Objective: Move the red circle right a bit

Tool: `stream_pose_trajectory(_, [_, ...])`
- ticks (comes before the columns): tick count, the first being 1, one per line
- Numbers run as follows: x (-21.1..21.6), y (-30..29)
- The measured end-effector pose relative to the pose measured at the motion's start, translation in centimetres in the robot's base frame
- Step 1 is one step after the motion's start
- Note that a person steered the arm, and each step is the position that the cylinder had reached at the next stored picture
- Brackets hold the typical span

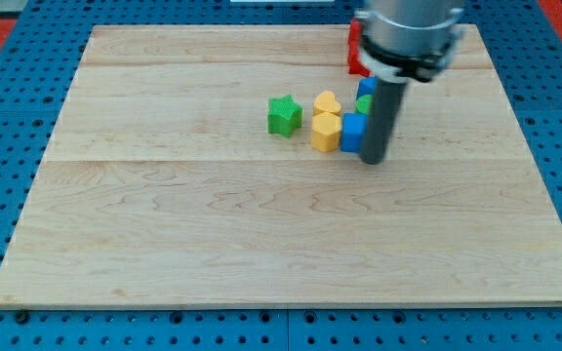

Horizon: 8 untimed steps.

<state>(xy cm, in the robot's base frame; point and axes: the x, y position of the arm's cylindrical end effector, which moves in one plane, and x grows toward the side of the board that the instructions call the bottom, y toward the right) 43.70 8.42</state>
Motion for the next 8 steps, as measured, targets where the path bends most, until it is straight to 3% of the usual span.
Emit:
stream_pose_trajectory(1, [1.0, 6.1])
stream_pose_trajectory(2, [-5.6, 14.0])
stream_pose_trajectory(3, [-12.3, 9.7])
stream_pose_trajectory(5, [-11.7, 4.6])
stream_pose_trajectory(6, [-12.8, 6.7])
stream_pose_trajectory(7, [-18.6, 13.4])
stream_pose_trajectory(8, [-19.1, 7.1])
